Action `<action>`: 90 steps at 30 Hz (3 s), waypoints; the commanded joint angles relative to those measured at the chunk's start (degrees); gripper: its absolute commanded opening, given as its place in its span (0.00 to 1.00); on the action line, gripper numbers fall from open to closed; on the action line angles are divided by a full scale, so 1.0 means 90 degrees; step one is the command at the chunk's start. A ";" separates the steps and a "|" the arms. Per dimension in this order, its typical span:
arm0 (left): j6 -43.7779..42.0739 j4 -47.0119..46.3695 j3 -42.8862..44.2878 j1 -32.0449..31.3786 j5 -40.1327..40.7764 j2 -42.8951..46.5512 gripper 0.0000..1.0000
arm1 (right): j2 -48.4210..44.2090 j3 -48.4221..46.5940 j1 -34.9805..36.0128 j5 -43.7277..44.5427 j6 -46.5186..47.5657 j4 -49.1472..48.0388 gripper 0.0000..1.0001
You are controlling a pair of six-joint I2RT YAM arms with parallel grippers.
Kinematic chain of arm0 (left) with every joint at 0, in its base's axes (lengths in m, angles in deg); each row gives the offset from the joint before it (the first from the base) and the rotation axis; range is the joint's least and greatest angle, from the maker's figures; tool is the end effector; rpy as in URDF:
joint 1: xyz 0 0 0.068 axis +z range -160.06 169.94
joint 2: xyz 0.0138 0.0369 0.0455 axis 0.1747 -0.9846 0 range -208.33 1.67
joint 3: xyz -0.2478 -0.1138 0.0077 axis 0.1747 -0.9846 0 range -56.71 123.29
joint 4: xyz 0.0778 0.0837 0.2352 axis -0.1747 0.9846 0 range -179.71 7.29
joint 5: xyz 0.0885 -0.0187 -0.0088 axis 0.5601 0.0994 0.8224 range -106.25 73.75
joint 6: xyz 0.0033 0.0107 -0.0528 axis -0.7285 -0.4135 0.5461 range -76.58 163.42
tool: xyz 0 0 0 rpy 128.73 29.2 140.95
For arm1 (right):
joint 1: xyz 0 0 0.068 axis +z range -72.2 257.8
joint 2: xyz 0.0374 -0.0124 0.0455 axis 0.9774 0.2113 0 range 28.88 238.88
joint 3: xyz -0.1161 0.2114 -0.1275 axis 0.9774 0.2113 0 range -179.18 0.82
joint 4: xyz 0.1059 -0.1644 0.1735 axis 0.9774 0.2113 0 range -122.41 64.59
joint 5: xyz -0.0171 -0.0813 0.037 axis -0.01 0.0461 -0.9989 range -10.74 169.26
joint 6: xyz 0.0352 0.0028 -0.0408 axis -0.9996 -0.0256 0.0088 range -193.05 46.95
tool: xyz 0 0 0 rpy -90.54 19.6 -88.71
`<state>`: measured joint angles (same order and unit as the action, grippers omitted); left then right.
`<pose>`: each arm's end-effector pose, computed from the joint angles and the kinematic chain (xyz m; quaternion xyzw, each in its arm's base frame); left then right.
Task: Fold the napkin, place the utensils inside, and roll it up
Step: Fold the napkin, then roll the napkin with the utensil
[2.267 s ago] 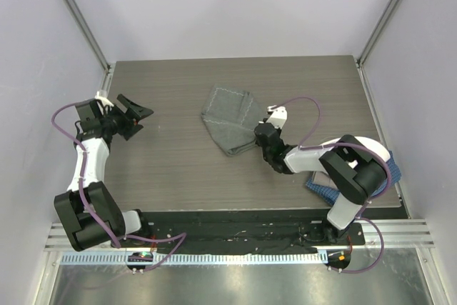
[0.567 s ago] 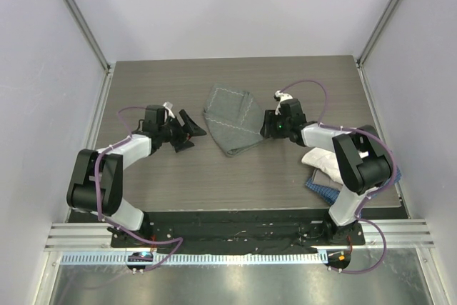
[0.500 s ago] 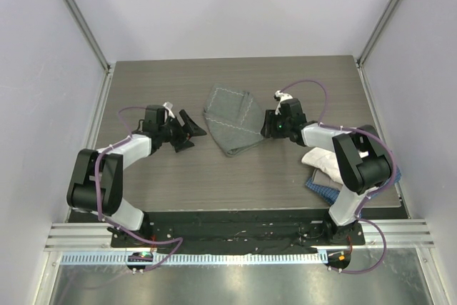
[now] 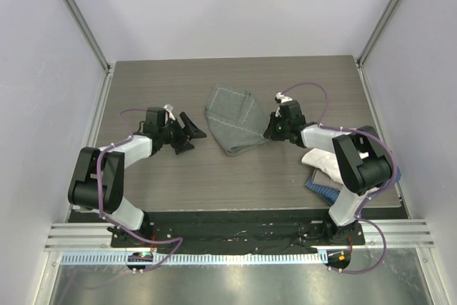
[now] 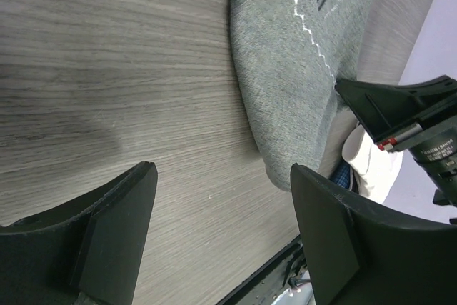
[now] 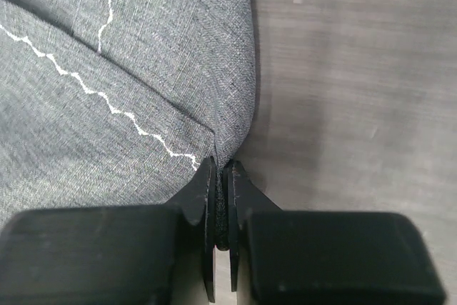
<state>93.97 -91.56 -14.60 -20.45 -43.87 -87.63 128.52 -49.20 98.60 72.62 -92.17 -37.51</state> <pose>0.2936 -0.0705 0.1634 -0.2232 0.8748 -0.3774 0.2061 0.3226 0.1270 0.1493 -0.0359 0.9203 0.1819 0.3446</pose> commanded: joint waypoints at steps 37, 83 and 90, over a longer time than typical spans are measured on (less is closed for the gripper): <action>0.0185 -0.1289 -0.1388 -0.0476 -0.0808 0.0137 0.62 | -0.0983 0.1281 0.2054 0.2124 -0.3013 0.0948 0.01; 0.0761 -0.0615 -0.0596 -0.0076 -0.2605 -0.0459 0.00 | -0.0203 0.0549 0.5833 0.5853 0.2992 -0.3133 0.79; 0.0771 -0.0605 -0.0636 0.0119 -0.2800 -0.0440 0.00 | 0.0794 -0.0086 0.6000 0.6281 0.3569 -0.3417 0.79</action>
<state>100.22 -95.71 -20.04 -20.50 -65.33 -92.04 132.45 -45.59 152.41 121.12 -63.99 -61.73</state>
